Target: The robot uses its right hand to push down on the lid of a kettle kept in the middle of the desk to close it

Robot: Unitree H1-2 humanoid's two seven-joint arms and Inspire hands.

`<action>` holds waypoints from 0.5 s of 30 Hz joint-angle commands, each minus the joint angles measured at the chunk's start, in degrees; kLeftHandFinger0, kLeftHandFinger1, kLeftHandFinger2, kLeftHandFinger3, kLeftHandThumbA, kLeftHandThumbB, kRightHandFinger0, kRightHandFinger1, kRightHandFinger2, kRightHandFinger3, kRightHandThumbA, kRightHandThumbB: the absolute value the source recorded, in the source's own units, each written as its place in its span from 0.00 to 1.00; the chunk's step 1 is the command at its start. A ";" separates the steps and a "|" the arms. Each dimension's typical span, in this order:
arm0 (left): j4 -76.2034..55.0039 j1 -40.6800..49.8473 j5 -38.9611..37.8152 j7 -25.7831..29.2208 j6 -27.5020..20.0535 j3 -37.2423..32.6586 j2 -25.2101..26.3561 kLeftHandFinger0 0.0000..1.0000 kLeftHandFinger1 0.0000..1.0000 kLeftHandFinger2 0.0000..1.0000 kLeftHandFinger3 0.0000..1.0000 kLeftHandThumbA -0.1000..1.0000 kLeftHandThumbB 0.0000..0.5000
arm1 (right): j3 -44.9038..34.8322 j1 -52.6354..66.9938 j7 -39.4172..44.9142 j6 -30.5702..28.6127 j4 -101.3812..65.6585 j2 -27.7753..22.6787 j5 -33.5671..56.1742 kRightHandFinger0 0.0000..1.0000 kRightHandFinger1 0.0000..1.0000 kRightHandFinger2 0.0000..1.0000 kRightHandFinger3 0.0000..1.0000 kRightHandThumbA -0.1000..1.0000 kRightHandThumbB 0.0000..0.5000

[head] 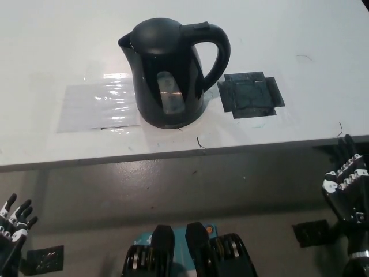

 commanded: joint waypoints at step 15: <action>1.14 -1.35 -0.03 0.53 -4.27 0.14 -0.38 1.00 1.00 0.95 1.00 0.38 0.35 | -10.78 -10.20 -0.63 1.39 15.81 0.45 7.99 1.00 1.00 1.00 1.00 0.15 0.43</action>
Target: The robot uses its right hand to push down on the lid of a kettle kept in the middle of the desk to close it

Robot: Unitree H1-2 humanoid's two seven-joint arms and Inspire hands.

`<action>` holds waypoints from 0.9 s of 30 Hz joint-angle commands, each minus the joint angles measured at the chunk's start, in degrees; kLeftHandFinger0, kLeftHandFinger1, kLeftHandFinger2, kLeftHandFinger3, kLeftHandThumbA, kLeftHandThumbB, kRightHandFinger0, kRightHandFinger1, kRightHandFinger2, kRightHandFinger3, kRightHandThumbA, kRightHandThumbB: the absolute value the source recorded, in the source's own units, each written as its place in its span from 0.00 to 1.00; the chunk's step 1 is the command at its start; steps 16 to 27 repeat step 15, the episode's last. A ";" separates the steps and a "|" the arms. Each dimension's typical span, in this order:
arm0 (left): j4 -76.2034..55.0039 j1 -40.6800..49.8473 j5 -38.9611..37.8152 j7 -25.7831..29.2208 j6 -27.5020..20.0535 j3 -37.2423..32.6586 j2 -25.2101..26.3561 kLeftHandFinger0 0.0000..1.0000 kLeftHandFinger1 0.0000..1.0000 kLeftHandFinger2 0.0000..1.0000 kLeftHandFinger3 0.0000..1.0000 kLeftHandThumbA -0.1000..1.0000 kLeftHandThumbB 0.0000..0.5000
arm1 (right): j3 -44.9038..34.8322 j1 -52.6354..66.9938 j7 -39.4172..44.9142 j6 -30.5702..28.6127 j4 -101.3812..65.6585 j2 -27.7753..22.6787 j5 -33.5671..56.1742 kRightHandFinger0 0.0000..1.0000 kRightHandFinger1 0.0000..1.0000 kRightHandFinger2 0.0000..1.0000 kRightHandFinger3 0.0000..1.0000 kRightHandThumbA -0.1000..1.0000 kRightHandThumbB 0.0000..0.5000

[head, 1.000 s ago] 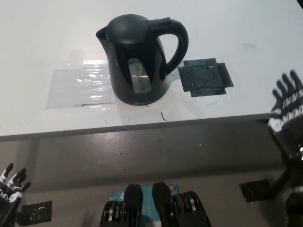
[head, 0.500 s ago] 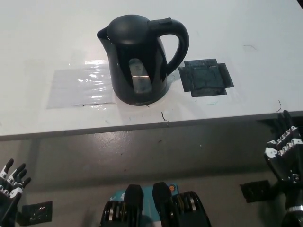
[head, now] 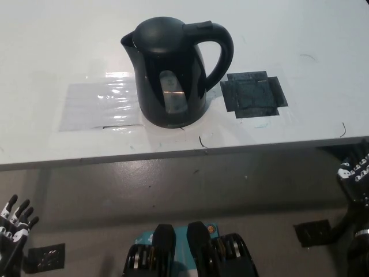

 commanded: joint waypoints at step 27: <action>-0.38 -0.28 0.08 0.24 -2.66 -0.12 0.04 1.00 1.00 0.95 1.00 0.37 0.34 | -1.68 0.66 -0.84 5.49 -4.90 1.96 4.36 1.00 1.00 1.00 1.00 0.10 0.44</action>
